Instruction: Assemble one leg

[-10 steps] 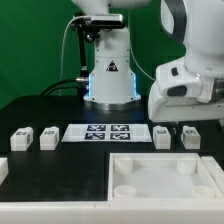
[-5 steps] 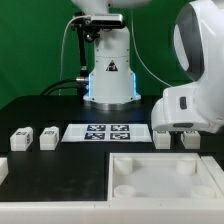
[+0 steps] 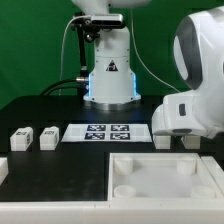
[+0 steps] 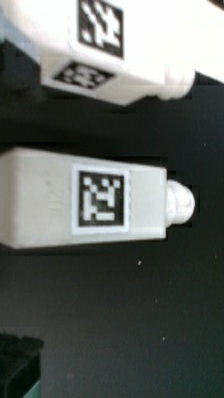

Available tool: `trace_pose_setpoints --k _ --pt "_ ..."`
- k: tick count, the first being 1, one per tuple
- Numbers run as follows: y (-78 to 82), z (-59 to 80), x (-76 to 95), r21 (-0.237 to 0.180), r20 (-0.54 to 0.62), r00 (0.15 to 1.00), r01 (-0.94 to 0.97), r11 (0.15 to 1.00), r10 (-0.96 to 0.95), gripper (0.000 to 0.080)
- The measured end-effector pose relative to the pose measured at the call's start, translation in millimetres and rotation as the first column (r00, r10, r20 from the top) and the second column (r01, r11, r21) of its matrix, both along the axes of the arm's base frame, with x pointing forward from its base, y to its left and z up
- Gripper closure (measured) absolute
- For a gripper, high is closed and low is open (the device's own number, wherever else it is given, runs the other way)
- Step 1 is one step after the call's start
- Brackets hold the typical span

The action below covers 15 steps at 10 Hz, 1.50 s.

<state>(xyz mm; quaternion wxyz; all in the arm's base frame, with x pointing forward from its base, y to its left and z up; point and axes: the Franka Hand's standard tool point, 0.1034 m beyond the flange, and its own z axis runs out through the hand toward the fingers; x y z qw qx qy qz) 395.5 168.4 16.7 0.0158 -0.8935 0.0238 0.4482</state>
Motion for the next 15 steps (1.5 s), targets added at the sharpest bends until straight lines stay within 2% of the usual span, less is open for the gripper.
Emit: trace_pose_setpoints --k 4,5,6,7,8,14,15 --pt "0.9 -5.3 -5.1 -0.001 -0.014 1.0 -0.005 1.0 0.005 0.015" --pt "0.9 -5.3 -5.1 -0.001 -0.014 1.0 -0.005 1.0 0.005 0.0281" --pt "0.9 -5.3 -5.1 -0.001 -0.014 1.0 -0.005 1.0 0.005 0.0281" --pt "0.9 -5.3 -5.1 -0.001 -0.014 1.0 -0.005 1.0 0.005 0.0426" --pt "0.9 -5.2 -5.1 0.0 -0.014 1.0 -0.006 1.0 0.006 0.051" --pt "-1.5 -2.5 -2.5 0.003 -0.013 1.0 -0.008 1.0 0.008 0.0509" --pt "-16.3 21.3 14.0 0.024 -0.013 0.999 -0.048 0.999 0.048 0.0509"
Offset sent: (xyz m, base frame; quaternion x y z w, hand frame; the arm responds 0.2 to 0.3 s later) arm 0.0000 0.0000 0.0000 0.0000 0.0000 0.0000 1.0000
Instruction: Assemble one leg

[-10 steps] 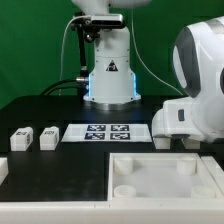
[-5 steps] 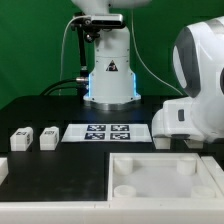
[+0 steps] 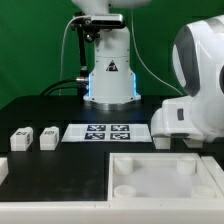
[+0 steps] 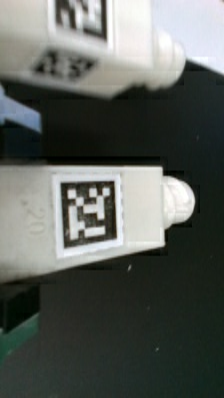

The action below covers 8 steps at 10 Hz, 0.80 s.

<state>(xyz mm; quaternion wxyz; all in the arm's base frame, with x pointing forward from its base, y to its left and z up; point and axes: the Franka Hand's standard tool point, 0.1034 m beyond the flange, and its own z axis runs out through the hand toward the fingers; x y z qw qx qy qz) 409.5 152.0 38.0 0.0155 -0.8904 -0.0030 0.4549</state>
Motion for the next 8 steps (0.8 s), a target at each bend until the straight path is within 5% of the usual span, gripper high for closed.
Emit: trace_pose_setpoints --k 1,3,7,8 --pt "-16.4 22.5 22.2 0.04 0.058 0.998 -0.031 0.999 0.028 0.0509" --pt "-37.3 72.4 50.7 0.053 0.14 0.988 -0.072 0.996 0.064 0.0508" --pt "-37.2 78.6 73.9 0.048 0.547 0.837 -0.054 0.997 0.019 0.0508" --pt "-40.8 88.1 102.3 0.052 0.623 0.782 -0.068 0.996 0.021 0.0508"
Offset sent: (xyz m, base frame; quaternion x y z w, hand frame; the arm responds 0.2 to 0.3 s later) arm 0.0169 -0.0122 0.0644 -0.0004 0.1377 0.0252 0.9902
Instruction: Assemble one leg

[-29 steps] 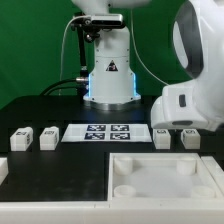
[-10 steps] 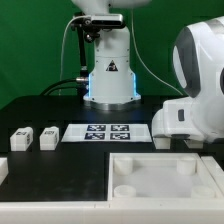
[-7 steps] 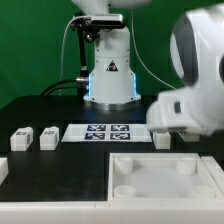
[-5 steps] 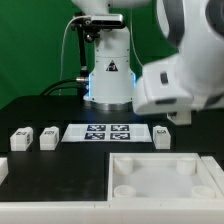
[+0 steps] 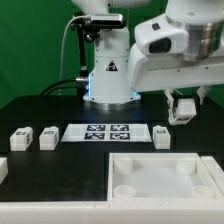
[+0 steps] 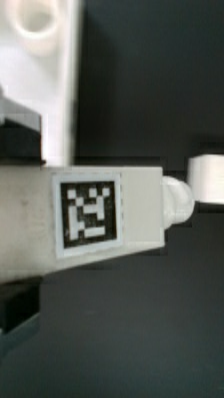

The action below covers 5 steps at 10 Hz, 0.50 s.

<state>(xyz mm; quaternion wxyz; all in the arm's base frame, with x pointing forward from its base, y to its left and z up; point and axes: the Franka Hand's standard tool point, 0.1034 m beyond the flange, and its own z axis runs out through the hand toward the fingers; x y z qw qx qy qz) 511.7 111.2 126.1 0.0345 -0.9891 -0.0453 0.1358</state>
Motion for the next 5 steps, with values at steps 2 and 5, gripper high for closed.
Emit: trace_pose_setpoints --k 2,5 --pt "-15.2 32.4 48.7 0.021 0.192 0.981 -0.018 1.0 0.014 0.0508" --pt "-16.8 44.7 69.5 0.04 0.507 0.862 0.003 0.999 -0.023 0.0508"
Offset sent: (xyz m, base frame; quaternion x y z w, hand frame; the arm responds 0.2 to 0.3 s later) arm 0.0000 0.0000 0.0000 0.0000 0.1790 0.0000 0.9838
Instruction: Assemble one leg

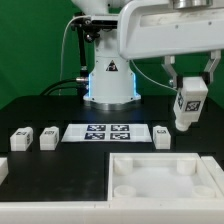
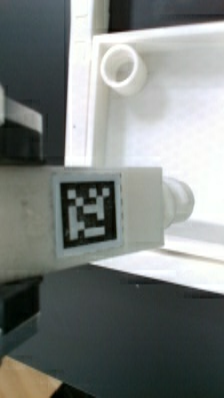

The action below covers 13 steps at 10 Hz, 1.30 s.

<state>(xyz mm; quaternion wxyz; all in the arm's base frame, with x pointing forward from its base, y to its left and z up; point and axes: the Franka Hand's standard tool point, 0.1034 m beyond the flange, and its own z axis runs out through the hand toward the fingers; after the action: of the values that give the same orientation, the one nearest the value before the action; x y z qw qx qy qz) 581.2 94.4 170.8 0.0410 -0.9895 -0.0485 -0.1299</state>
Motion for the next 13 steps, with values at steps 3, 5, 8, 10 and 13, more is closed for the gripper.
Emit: trace_pose_setpoints --k 3,5,8,10,13 --pt "-2.5 -3.2 -1.8 0.016 0.202 0.979 0.012 1.0 -0.015 0.0508" --pt "-2.3 -5.4 -2.7 0.014 0.187 0.982 0.011 1.0 -0.013 0.0508" --pt "4.5 -30.3 25.1 0.034 0.239 0.971 0.014 0.999 -0.022 0.0508" --pt "10.7 -41.1 38.8 0.045 0.245 0.969 0.018 0.999 -0.028 0.0508" --pt "15.1 -53.7 42.0 0.052 0.241 0.97 0.022 0.998 -0.034 0.0508"
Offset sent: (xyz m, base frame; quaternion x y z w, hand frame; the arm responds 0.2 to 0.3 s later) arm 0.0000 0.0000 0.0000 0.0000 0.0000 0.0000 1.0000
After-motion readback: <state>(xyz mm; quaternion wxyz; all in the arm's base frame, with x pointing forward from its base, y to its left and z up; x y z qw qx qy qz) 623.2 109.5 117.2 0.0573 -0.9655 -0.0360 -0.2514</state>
